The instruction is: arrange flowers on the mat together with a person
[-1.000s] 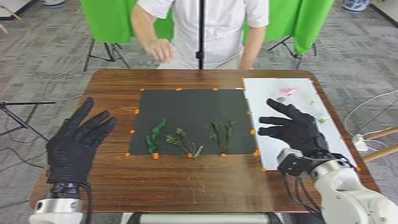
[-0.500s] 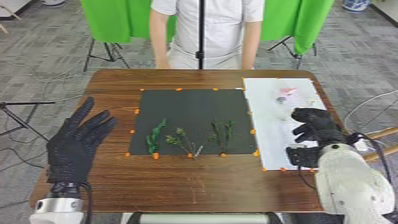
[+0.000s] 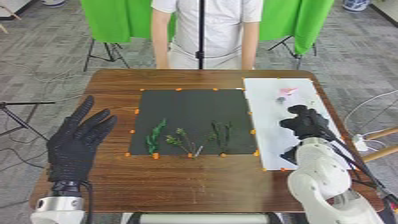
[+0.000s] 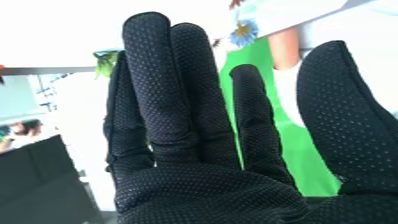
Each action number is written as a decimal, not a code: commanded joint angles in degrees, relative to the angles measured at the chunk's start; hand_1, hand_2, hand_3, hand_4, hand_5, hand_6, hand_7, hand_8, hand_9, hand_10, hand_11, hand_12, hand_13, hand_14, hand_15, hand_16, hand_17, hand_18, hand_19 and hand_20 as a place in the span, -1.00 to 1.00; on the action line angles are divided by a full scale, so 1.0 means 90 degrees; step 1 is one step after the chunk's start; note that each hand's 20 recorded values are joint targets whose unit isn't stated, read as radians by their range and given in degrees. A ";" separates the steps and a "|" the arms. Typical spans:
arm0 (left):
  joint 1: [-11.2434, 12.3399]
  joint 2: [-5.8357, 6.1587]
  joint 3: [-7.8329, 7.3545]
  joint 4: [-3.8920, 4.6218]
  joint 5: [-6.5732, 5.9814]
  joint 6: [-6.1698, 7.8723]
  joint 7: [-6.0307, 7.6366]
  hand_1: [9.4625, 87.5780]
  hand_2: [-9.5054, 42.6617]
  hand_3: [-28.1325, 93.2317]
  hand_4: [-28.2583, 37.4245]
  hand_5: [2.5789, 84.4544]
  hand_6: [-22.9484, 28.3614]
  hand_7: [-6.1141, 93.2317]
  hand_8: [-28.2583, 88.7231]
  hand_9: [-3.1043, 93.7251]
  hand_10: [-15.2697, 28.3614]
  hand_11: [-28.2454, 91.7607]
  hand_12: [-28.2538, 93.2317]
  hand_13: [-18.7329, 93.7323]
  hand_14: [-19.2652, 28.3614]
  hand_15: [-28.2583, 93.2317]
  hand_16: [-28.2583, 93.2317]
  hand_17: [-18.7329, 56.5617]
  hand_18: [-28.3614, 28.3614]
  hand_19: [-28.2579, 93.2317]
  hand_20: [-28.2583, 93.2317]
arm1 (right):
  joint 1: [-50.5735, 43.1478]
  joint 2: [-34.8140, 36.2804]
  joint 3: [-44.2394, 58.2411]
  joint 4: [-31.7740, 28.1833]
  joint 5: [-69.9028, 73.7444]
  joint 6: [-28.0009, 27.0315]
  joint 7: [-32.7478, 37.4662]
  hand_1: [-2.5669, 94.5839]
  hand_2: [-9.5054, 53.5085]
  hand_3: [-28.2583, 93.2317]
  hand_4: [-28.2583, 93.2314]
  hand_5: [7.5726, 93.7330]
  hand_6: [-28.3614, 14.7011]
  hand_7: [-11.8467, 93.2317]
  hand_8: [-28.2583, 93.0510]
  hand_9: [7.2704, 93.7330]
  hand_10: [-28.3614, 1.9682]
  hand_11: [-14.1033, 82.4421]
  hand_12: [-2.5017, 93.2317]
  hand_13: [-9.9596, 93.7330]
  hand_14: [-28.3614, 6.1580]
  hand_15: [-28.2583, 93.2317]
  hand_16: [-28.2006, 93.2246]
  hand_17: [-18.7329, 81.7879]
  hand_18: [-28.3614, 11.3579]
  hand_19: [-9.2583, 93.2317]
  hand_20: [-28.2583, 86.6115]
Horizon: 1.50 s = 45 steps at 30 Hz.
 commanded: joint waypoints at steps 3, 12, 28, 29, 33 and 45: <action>-0.0025 -0.0078 -0.0015 0.0031 -0.0008 -0.0013 -0.0155 -0.76 -0.32 0.72 -1.00 -0.25 0.16 -0.68 -0.67 -0.22 0.62 -0.18 -0.37 -0.19 0.92 0.16 -0.67 -0.71 0.92 0.36 -0.50 | 0.0753 0.0336 -0.0768 0.0645 -0.0597 -0.0659 0.0276 -0.27 -0.88 0.79 -1.00 -0.16 0.47 -0.52 -0.75 0.37 -0.17 -0.14 -0.67 0.46 -0.13 0.36 -0.41 -0.24 -0.69 0.66 -0.46; -0.0083 -0.0083 0.0005 0.0046 -0.0026 -0.0031 -0.0138 -0.76 -0.32 0.72 -1.00 -0.24 0.17 -0.68 -0.67 -0.22 0.62 -0.18 -0.37 -0.19 0.92 0.16 -0.67 -0.71 0.92 0.37 -0.50 | 0.1084 0.0515 -0.1319 0.1146 -0.0724 -0.0519 0.0961 -0.26 -0.89 0.78 -1.00 -0.08 0.45 -0.52 -0.76 0.45 -0.17 -0.16 -0.67 0.51 -0.09 0.35 -0.41 -0.22 -0.64 0.68 -0.45; -0.0119 -0.0052 0.0029 0.0047 -0.0054 -0.0055 -0.0061 -0.76 -0.32 0.72 -1.00 -0.24 0.17 -0.67 -0.68 -0.21 0.62 -0.17 -0.37 -0.19 0.92 0.16 -0.67 -0.71 0.92 0.37 -0.50 | 0.1084 0.0544 -0.1607 0.1342 -0.1418 0.0658 0.0684 0.17 -1.00 0.55 -1.00 0.85 0.51 -0.55 -0.57 0.99 0.41 -0.37 -0.44 0.80 0.30 0.18 -0.28 -0.06 -0.41 0.79 -0.51; -0.0116 -0.0053 0.0015 0.0039 -0.0040 -0.0066 -0.0063 -0.76 -0.32 0.72 -1.00 -0.24 0.17 -0.67 -0.68 -0.21 0.62 -0.17 -0.37 -0.19 0.92 0.16 -0.67 -0.71 0.92 0.37 -0.50 | 0.1042 0.0503 -0.1555 0.1250 -0.1471 0.0727 0.0616 0.17 -1.00 0.55 -1.00 0.86 0.50 -0.54 -0.57 0.99 0.40 -0.37 -0.44 0.80 0.30 0.18 -0.28 -0.06 -0.41 0.79 -0.51; -0.0018 0.0000 -0.0096 -0.0035 -0.0036 -0.0041 0.0033 -0.76 -0.32 0.72 -1.00 -0.24 0.17 -0.67 -0.68 -0.21 0.62 -0.17 -0.37 -0.19 0.92 0.16 -0.67 -0.70 0.93 0.39 -0.49 | 0.1078 0.0139 -0.1567 0.0720 -0.1264 0.1095 -0.0103 0.16 -1.00 0.56 -1.00 0.86 0.50 -0.55 -0.56 1.00 0.39 -0.36 -0.44 0.80 0.29 0.18 -0.27 -0.06 -0.41 0.80 -0.52; -0.0278 0.0166 -0.0096 -0.0090 -0.0014 -0.0028 0.0157 -0.76 -0.32 0.72 -1.00 -0.24 0.17 -0.67 -0.68 -0.21 0.63 -0.16 -0.36 -0.18 0.93 0.19 -0.67 -0.68 0.93 0.47 -0.46 | 0.2038 -0.1502 -0.2772 0.0696 -0.0016 0.0648 -0.2593 0.13 -1.00 0.60 -1.00 0.86 0.51 -0.55 -0.56 0.95 0.34 -0.31 -0.41 0.66 0.26 0.35 -0.30 -0.26 -0.38 0.54 -0.42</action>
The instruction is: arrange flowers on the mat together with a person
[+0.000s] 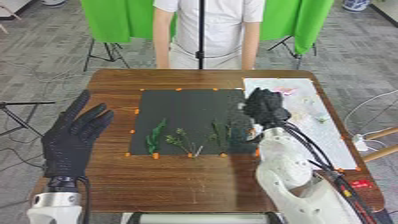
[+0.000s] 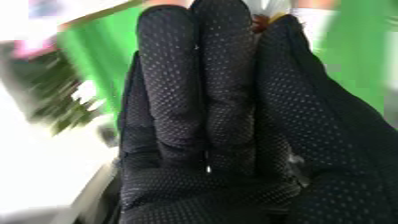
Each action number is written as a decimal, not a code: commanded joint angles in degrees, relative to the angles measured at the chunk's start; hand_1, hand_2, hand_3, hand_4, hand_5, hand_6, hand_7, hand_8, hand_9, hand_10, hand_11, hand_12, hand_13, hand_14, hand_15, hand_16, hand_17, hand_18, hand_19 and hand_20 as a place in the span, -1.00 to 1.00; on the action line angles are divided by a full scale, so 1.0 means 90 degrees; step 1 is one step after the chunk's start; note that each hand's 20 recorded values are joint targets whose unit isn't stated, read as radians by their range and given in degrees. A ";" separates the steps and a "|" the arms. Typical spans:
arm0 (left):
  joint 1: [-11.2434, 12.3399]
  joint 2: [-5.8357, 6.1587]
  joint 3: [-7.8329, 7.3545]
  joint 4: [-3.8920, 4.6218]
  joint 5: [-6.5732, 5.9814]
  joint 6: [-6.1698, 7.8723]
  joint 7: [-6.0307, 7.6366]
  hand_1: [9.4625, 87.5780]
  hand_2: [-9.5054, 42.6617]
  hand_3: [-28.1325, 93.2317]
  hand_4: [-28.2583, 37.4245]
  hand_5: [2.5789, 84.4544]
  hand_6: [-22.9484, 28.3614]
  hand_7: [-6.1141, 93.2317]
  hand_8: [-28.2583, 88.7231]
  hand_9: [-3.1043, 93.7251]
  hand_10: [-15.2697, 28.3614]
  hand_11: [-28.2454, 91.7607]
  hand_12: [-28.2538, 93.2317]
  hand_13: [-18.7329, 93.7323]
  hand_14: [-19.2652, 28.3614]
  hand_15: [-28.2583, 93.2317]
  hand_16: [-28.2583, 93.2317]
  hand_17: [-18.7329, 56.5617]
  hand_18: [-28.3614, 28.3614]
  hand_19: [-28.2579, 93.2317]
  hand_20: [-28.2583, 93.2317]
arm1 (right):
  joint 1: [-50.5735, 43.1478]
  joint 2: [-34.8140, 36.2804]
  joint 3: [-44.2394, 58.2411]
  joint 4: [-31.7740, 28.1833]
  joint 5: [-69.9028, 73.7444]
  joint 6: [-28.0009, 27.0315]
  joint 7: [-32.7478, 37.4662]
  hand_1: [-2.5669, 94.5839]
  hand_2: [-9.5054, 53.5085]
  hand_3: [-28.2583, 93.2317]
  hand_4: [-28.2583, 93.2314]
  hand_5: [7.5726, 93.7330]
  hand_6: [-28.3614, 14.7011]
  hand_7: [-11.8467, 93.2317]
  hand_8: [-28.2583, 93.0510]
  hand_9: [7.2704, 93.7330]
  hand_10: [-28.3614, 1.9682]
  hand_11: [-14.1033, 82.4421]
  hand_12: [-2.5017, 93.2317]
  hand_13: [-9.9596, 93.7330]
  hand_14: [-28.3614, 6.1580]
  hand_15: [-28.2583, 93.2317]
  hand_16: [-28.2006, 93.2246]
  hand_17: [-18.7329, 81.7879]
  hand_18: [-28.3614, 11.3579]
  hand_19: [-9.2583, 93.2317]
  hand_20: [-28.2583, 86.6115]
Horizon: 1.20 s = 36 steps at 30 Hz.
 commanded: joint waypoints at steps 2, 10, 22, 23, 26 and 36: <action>-0.0216 0.0232 0.0105 -0.0074 -0.0198 -0.0087 0.0270 -0.75 -0.32 0.72 -1.00 -0.24 0.18 -0.67 -0.68 -0.20 0.63 -0.16 -0.36 -0.17 0.94 0.20 -0.67 -0.66 0.94 0.51 -0.45 | 0.0954 -0.1499 -0.1166 0.0411 0.0345 -0.0575 -0.1284 0.12 -1.00 0.60 -1.00 0.86 0.53 -0.55 -0.56 0.94 0.34 -0.30 -0.40 0.64 0.26 0.35 -0.29 -0.28 -0.40 0.52 -0.41; -0.0677 0.0515 0.0288 -0.0061 -0.0247 -0.0129 0.0444 -0.75 -0.32 0.72 -1.00 -0.23 0.19 -0.67 -0.67 -0.19 0.64 -0.15 -0.36 -0.15 0.95 0.22 -0.68 -0.63 0.96 0.57 -0.42 | 0.1500 -0.1919 -0.1798 0.1110 0.0703 -0.0986 -0.1402 0.12 -1.00 0.58 -1.00 0.85 0.60 -0.56 -0.58 0.78 0.29 -0.40 -0.46 0.53 0.24 0.23 -0.25 -0.34 -0.38 0.28 -0.34; -0.1121 0.0758 0.0542 0.0003 -0.0345 -0.0180 0.0568 -0.75 -0.32 0.72 -1.00 -0.21 0.19 -0.66 -0.68 -0.18 0.65 -0.14 -0.36 -0.15 0.95 0.23 -0.69 -0.63 0.97 0.58 -0.42 | 0.2249 -0.2032 -0.2749 0.1956 0.0590 -0.0678 -0.1231 0.18 -1.00 0.46 -1.00 0.85 0.71 -0.56 -0.61 0.37 0.17 -0.44 -0.71 0.26 0.06 0.04 -0.34 -0.43 -0.40 0.05 -0.31; -0.1156 0.0746 0.0553 0.0012 -0.0337 -0.0203 0.0530 -0.75 -0.32 0.72 -1.00 -0.21 0.19 -0.66 -0.68 -0.18 0.65 -0.14 -0.36 -0.15 0.95 0.23 -0.69 -0.63 0.97 0.58 -0.42 | 0.2346 -0.2003 -0.2851 0.2008 0.0648 -0.0626 -0.1157 0.19 -1.00 0.44 -1.00 0.83 0.73 -0.57 -0.61 0.36 0.18 -0.44 -0.71 0.25 0.05 0.04 -0.34 -0.44 -0.40 0.05 -0.31; -0.1141 0.0780 0.0561 0.0002 -0.0363 -0.0186 0.0577 -0.75 -0.32 0.72 -1.00 -0.21 0.19 -0.66 -0.68 -0.18 0.65 -0.14 -0.36 -0.15 0.95 0.23 -0.69 -0.62 0.97 0.58 -0.42 | 0.2486 -0.2022 -0.3035 0.2111 0.0621 -0.0575 -0.1130 0.22 -1.00 0.40 -1.00 0.82 0.75 -0.57 -0.62 0.32 0.19 -0.45 -0.72 0.21 0.03 0.01 -0.34 -0.44 -0.39 0.03 -0.31; -0.1243 0.0791 0.0624 0.0027 -0.0385 -0.0178 0.0524 -0.75 -0.33 0.73 -1.00 -0.21 0.20 -0.66 -0.68 -0.18 0.65 -0.13 -0.36 -0.15 0.95 0.23 -0.69 -0.63 0.97 0.58 -0.43 | 0.2505 -0.2026 -0.3108 0.2318 -0.0317 -0.1202 -0.1150 0.25 -1.00 0.25 -1.00 0.71 0.80 -0.57 -0.65 0.28 0.17 -0.45 -0.72 0.17 -0.01 -0.02 -0.32 -0.47 -0.41 0.04 -0.29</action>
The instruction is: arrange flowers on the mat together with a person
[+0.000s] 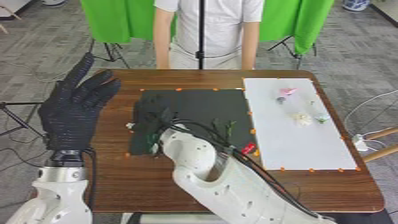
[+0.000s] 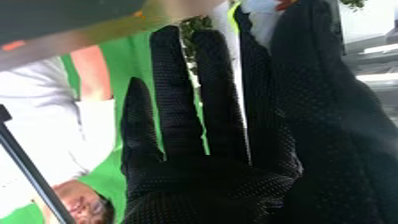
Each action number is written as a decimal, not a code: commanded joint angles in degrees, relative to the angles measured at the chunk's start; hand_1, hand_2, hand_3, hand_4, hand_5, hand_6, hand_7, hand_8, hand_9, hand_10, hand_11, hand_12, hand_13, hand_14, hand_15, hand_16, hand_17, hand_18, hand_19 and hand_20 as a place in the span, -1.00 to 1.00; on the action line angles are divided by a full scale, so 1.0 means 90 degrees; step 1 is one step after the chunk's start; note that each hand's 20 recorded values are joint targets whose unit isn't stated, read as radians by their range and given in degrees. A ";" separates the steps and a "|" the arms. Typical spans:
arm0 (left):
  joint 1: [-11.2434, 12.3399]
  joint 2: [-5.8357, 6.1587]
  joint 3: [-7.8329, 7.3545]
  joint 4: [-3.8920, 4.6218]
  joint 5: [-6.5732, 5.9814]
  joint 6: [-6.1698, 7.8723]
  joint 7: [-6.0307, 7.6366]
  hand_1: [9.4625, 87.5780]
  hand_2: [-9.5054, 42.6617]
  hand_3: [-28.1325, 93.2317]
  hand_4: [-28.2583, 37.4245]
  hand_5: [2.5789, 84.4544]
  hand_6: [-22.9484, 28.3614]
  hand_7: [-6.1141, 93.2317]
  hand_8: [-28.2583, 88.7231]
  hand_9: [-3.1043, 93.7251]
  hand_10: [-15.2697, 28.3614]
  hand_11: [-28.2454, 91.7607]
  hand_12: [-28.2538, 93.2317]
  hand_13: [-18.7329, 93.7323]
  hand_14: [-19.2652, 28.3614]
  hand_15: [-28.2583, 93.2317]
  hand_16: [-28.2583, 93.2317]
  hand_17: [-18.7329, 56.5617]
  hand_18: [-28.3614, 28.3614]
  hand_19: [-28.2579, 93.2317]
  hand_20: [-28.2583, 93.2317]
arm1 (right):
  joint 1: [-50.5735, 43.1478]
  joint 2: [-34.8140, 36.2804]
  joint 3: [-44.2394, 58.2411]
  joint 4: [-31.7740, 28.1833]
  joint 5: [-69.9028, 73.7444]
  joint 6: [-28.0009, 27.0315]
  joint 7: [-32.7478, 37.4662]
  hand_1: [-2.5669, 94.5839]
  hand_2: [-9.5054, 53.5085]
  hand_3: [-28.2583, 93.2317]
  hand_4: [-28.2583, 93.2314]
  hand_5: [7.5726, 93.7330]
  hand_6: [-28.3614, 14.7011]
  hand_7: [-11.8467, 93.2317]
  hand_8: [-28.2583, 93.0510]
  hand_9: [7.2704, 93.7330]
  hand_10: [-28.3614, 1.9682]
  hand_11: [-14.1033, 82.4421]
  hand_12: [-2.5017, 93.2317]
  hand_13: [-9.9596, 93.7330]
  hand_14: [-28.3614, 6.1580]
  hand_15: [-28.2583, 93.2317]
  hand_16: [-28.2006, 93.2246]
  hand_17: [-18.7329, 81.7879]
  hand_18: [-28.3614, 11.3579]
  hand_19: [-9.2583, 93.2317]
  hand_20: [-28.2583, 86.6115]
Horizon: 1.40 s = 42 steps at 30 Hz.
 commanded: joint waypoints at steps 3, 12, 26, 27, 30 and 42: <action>0.0018 0.0017 0.0027 0.0032 -0.0066 -0.0012 -0.0016 -0.74 -0.32 0.73 -1.00 -0.21 0.20 -0.66 -0.68 -0.18 0.65 -0.13 -0.36 -0.15 0.95 0.23 -0.69 -0.63 0.97 0.58 -0.43 | -0.0124 -0.0059 0.0175 0.0120 -0.1102 -0.0663 -0.0269 0.25 -1.00 0.24 -1.00 0.67 0.79 -0.57 -0.66 0.27 0.15 -0.45 -0.72 0.16 -0.03 -0.02 -0.31 -0.48 -0.41 0.04 -0.29; -0.0057 -0.0048 0.0032 0.0084 -0.0072 -0.0085 -0.0198 -0.72 -0.33 0.73 -1.00 -0.21 0.20 -0.66 -0.68 -0.18 0.66 -0.13 -0.36 -0.14 0.95 0.24 -0.69 -0.63 0.97 0.58 -0.44 | 0.0034 0.0154 -0.0065 0.0149 -0.0858 -0.0492 -0.0023 0.15 -1.00 0.28 -1.00 0.49 0.78 -0.51 -0.69 0.23 0.13 -0.44 -0.72 0.14 -0.04 0.01 -0.32 -0.50 -0.43 0.08 -0.30; 0.0769 -0.0002 -0.0415 -0.0203 -0.0042 0.0252 0.0008 -0.71 -0.33 0.73 -1.00 -0.21 0.20 -0.66 -0.68 -0.18 0.66 -0.13 -0.36 -0.15 0.95 0.24 -0.69 -0.63 0.98 0.58 -0.45 | -0.0852 -0.0612 0.1676 -0.0943 0.0285 -0.2459 -0.0281 -0.18 -1.00 0.64 -1.00 0.12 0.61 -0.47 -0.79 0.07 -0.06 -0.43 -0.71 0.04 -0.18 0.05 -0.33 -0.56 -0.48 0.11 -0.29; 0.0819 0.0028 -0.0452 -0.0208 -0.0038 0.0265 0.0051 -0.72 -0.33 0.73 -1.00 -0.21 0.20 -0.66 -0.68 -0.18 0.66 -0.13 -0.36 -0.15 0.95 0.24 -0.69 -0.63 0.97 0.58 -0.45 | -0.0887 -0.0660 0.1836 -0.1097 0.0612 -0.2611 -0.0150 -0.21 -1.00 0.65 -1.00 0.07 0.57 -0.47 -0.79 0.04 -0.09 -0.43 -0.70 0.02 -0.20 0.06 -0.34 -0.57 -0.49 0.11 -0.29; 0.0982 0.0026 -0.0537 -0.0243 -0.0053 0.0386 0.0099 -0.71 -0.33 0.73 -1.00 -0.21 0.20 -0.66 -0.68 -0.18 0.66 -0.13 -0.36 -0.15 0.95 0.24 -0.69 -0.63 0.97 0.58 -0.46 | -0.1179 -0.0907 0.2519 -0.1543 0.1705 -0.3117 0.0205 -0.27 -1.00 0.68 -1.00 -0.01 0.52 -0.46 -0.79 -0.01 -0.10 -0.43 -0.70 0.00 -0.23 0.07 -0.34 -0.58 -0.50 0.12 -0.28; 0.1543 -0.0190 -0.0785 -0.0378 0.0485 0.0683 -0.0207 -0.71 -0.32 0.73 -1.00 -0.26 0.14 -0.67 -0.68 -0.18 0.62 -0.17 -0.38 -0.15 0.95 0.21 -0.70 -0.63 0.96 0.56 -0.48 | -0.2719 -0.0941 0.5489 -0.2824 0.9006 -0.3045 0.2873 -0.48 -0.72 0.72 -1.00 -0.12 0.37 -0.52 -0.76 -0.05 -0.32 -0.43 -0.71 0.00 -0.44 0.16 -0.38 -0.57 -0.51 0.20 -0.26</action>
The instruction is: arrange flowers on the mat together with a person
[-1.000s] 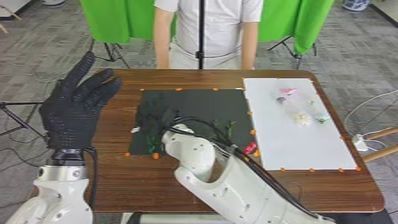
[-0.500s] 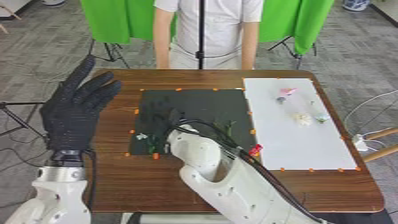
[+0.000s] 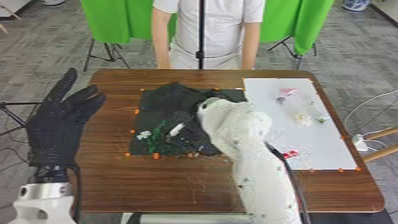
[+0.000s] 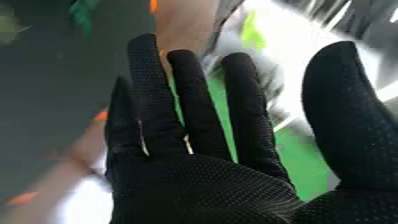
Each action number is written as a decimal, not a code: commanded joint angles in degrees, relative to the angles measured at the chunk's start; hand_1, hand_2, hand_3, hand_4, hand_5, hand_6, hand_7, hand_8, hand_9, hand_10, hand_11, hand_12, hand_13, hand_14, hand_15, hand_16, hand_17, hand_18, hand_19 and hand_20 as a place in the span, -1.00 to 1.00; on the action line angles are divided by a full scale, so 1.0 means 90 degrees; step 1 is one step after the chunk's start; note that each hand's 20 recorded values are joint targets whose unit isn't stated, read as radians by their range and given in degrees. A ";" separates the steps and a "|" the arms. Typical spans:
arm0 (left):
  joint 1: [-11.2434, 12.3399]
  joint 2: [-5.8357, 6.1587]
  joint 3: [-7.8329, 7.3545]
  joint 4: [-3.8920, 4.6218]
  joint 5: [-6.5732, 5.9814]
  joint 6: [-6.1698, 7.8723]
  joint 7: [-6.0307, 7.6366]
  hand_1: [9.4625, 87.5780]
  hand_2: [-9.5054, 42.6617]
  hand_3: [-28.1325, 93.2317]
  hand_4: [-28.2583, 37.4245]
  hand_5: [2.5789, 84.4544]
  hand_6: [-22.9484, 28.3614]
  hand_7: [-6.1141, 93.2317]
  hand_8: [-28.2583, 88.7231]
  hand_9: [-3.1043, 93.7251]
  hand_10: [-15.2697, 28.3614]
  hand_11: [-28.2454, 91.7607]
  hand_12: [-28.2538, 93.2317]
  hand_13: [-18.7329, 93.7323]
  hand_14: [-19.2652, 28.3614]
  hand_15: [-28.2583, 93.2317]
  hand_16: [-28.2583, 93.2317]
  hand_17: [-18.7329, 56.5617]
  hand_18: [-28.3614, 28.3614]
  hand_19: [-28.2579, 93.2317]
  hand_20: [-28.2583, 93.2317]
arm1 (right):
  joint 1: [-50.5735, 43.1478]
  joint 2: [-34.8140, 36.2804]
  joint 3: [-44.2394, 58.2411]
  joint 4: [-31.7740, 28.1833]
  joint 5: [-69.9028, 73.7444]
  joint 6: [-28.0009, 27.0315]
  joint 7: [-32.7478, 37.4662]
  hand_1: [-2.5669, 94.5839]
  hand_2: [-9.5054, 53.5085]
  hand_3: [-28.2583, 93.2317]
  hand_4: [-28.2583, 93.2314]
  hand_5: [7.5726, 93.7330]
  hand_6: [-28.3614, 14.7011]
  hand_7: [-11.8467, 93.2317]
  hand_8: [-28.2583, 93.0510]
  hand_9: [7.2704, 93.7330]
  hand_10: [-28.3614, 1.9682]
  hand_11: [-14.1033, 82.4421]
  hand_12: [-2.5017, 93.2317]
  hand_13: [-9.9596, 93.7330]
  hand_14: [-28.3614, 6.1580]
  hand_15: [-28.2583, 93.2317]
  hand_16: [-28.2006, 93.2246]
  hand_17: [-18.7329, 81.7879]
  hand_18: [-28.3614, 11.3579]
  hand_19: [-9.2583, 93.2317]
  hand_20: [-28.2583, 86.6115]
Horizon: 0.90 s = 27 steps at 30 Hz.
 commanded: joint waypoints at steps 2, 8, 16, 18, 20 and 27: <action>0.0280 -0.0363 -0.0046 0.0034 -0.0006 -0.0090 -0.0373 -0.71 -0.32 0.73 -1.00 -0.25 0.15 -0.67 -0.68 -0.18 0.62 -0.17 -0.38 -0.15 0.95 0.21 -0.69 -0.63 0.96 0.56 -0.49 | -0.1400 0.0846 0.1749 -0.0835 0.5491 0.0696 0.0200 -0.51 -0.72 0.70 -1.00 -0.16 0.37 -0.53 -0.76 -0.08 -0.35 -0.44 -0.71 -0.03 -0.50 0.15 -0.38 -0.58 -0.52 0.18 -0.27; 0.0236 -0.0592 0.0038 0.0164 -0.0088 -0.0153 -0.0551 -0.71 -0.31 0.73 -1.00 -0.23 0.16 -0.69 -0.68 -0.18 0.62 -0.17 -0.38 -0.15 0.95 0.21 -0.69 -0.63 0.95 0.56 -0.50 | -0.2442 0.1275 0.2413 -0.1412 0.5747 0.1218 -0.0658 -0.57 -0.70 0.69 -1.00 -0.30 0.37 -0.57 -0.73 -0.15 -0.33 -0.48 -0.70 -0.07 -0.53 0.13 -0.38 -0.61 -0.52 0.13 -0.27; 0.0216 -0.0646 0.0142 0.0199 -0.0029 -0.0300 -0.0577 -0.72 -0.31 0.73 -1.00 -0.20 0.17 -0.69 -0.68 -0.17 0.63 -0.19 -0.40 -0.15 0.90 0.12 -0.70 -0.59 0.90 0.47 -0.60 | -0.3304 0.1559 0.2788 -0.1759 0.5857 0.1985 -0.1702 -0.60 -0.64 0.68 -1.00 -0.38 0.41 -0.59 -0.72 -0.17 -0.29 -0.51 -0.70 -0.10 -0.59 0.00 -0.37 -0.61 -0.55 0.07 -0.27; 0.0233 -0.0654 0.0145 0.0188 -0.0036 -0.0256 -0.0533 -0.72 -0.31 0.73 -1.00 -0.20 0.17 -0.69 -0.68 -0.18 0.62 -0.19 -0.40 -0.16 0.88 0.11 -0.69 -0.63 0.88 0.42 -0.62 | -0.3364 0.1512 0.2819 -0.1770 0.5890 0.2119 -0.1843 -0.61 -0.62 0.69 -1.00 -0.38 0.41 -0.59 -0.72 -0.18 -0.26 -0.54 -0.70 -0.11 -0.61 -0.08 -0.34 -0.60 -0.58 0.03 -0.28; 0.0231 -0.0688 0.0121 0.0186 -0.0047 -0.0265 -0.0564 -0.72 -0.31 0.73 -1.00 -0.20 0.16 -0.69 -0.68 -0.18 0.62 -0.20 -0.40 -0.17 0.88 0.10 -0.69 -0.64 0.87 0.41 -0.62 | -0.3415 0.1489 0.2832 -0.1793 0.5789 0.2258 -0.1994 -0.61 -0.60 0.69 -1.00 -0.38 0.41 -0.59 -0.72 -0.19 -0.25 -0.55 -0.69 -0.12 -0.61 -0.15 -0.29 -0.60 -0.59 0.02 -0.27; 0.0263 -0.0662 -0.0016 0.0160 -0.0106 -0.0155 -0.0422 -0.73 -0.31 0.73 -1.00 -0.21 0.16 -0.70 -0.67 -0.19 0.61 -0.19 -0.38 -0.15 0.95 0.20 -0.67 -0.62 0.97 0.56 -0.55 | -0.3472 0.1556 0.3025 -0.1849 0.5818 0.2216 -0.1849 -0.62 -0.56 0.67 -1.00 -0.38 0.40 -0.59 -0.72 -0.20 -0.27 -0.56 -0.69 -0.11 -0.61 -0.14 -0.27 -0.57 -0.66 0.06 -0.25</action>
